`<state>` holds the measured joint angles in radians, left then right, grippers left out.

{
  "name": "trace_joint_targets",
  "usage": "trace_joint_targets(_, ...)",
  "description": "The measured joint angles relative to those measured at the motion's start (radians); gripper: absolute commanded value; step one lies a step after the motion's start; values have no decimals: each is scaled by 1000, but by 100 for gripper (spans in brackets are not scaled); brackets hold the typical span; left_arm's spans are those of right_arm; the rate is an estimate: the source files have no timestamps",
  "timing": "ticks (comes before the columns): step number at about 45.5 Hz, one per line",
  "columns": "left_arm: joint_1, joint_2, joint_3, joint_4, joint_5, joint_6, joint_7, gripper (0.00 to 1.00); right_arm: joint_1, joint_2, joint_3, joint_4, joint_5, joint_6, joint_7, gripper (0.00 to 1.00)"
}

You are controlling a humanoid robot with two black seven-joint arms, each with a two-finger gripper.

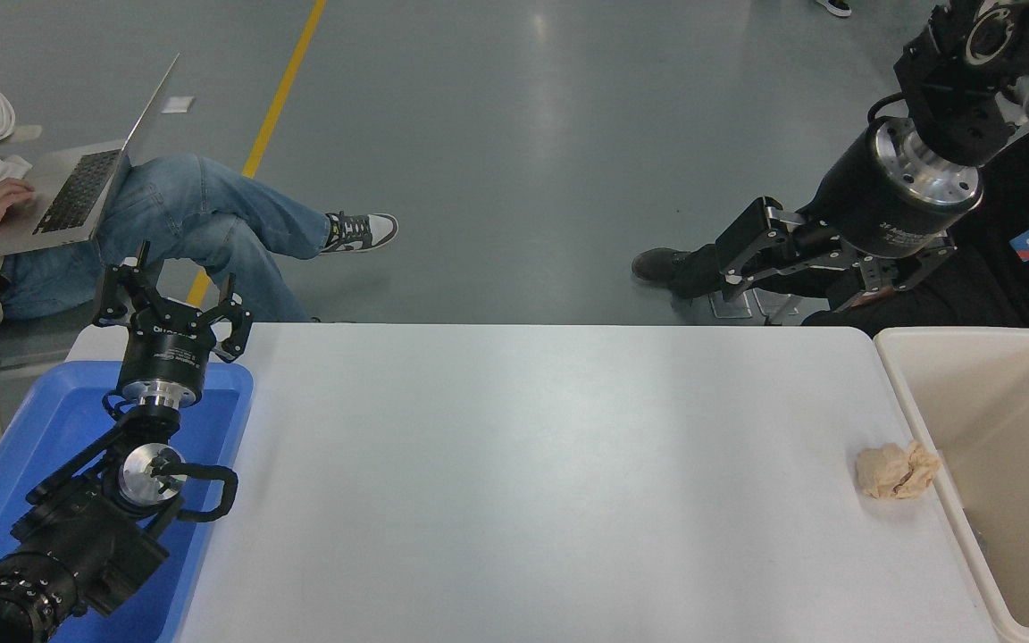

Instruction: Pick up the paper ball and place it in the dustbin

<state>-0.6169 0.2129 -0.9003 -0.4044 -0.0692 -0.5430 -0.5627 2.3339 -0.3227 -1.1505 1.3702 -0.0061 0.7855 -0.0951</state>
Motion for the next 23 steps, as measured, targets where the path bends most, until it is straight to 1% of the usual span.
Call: trace_joint_targets(23,0,0,0,0,0,0,0,99,0,-2,2,-2,0,0,0,100)
